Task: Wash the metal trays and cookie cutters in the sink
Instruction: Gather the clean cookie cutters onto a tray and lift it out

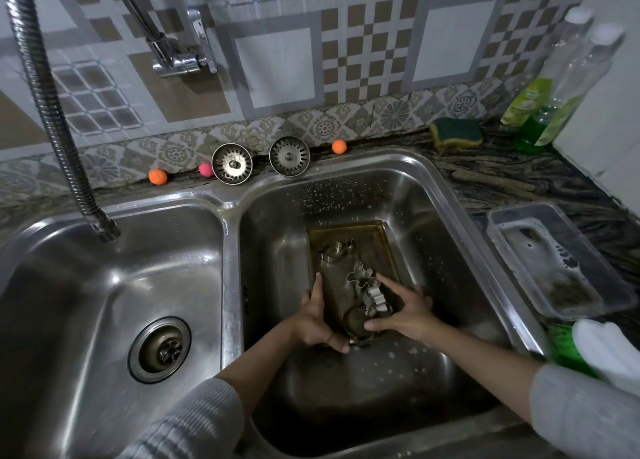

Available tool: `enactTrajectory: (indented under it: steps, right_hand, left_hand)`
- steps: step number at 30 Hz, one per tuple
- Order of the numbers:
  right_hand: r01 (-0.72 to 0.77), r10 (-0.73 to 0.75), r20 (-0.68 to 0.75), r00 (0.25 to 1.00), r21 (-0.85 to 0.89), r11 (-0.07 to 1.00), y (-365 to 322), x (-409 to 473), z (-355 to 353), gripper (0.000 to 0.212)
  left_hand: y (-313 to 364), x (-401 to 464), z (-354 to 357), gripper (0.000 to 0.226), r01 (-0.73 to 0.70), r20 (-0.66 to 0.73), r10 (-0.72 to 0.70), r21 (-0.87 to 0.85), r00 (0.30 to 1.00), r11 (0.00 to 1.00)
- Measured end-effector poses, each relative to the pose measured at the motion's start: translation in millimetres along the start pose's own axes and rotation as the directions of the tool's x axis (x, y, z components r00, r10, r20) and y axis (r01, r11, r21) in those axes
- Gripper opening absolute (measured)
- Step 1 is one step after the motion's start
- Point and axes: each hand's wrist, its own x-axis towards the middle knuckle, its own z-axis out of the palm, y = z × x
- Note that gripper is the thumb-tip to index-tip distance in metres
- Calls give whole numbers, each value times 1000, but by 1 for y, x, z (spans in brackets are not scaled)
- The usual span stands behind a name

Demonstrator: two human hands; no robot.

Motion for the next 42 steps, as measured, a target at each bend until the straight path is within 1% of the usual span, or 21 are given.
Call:
enactTrajectory:
  steps: [3, 6, 8, 10, 13, 17, 20, 22, 26, 30, 32, 40, 42]
  right_hand:
    - [94, -93, -39, 995, 1, 996, -2, 0, -7, 110]
    - [228, -224, -73, 972, 46, 973, -6, -5, -16, 118]
    - [305, -300, -104, 948, 43, 951, -10, -7, -22, 119]
    - [365, -359, -125, 925, 30, 930, -18, -10, -30, 120]
    - [420, -420, -101, 902, -21, 907, -31, -15, -44, 121]
    - [450, -455, -73, 887, -74, 890, -37, -18, -53, 122]
    - [487, -497, -66, 865, -120, 865, -37, -21, -55, 127]
    - [514, -527, -73, 846, -149, 845, -39, -26, -56, 126]
    - [539, -563, -120, 818, -182, 822, -45, -29, -56, 117]
    - [531, -556, -137, 820, -184, 827, -50, -27, -59, 114]
    - [533, -559, -136, 818, -185, 825, -53, -26, -61, 112]
    - [542, -579, -201, 790, -213, 813, -87, -19, -77, 108]
    - [549, -590, -210, 780, -222, 805, -96, -19, -80, 109]
  left_hand:
    - [3, -3, 1, 152, -75, -76, 69, -73, 995, 994]
    - [8, -7, -4, 154, -175, -136, 164, -71, 977, 982]
    - [12, -10, -9, 155, -238, -172, 223, -71, 960, 969]
    - [17, -12, -13, 155, -280, -184, 267, -52, 946, 959]
    - [22, -13, -13, 160, -339, -194, 319, -77, 928, 938]
    - [28, -22, -10, 159, -400, -211, 367, -145, 906, 905]
    - [27, -22, -10, 159, -448, -261, 403, -145, 877, 882]
    - [28, -25, -13, 158, -445, -285, 401, -108, 871, 889]
    - [43, -37, -19, 153, -398, -298, 370, -36, 880, 917]
    - [47, -40, -22, 149, -412, -332, 378, -36, 864, 910]
    - [49, -41, -26, 147, -428, -331, 403, -1, 853, 904]
    - [77, -38, -66, 159, -491, -343, 518, 169, 784, 855]
    - [84, -39, -75, 162, -475, -338, 516, 202, 787, 856]
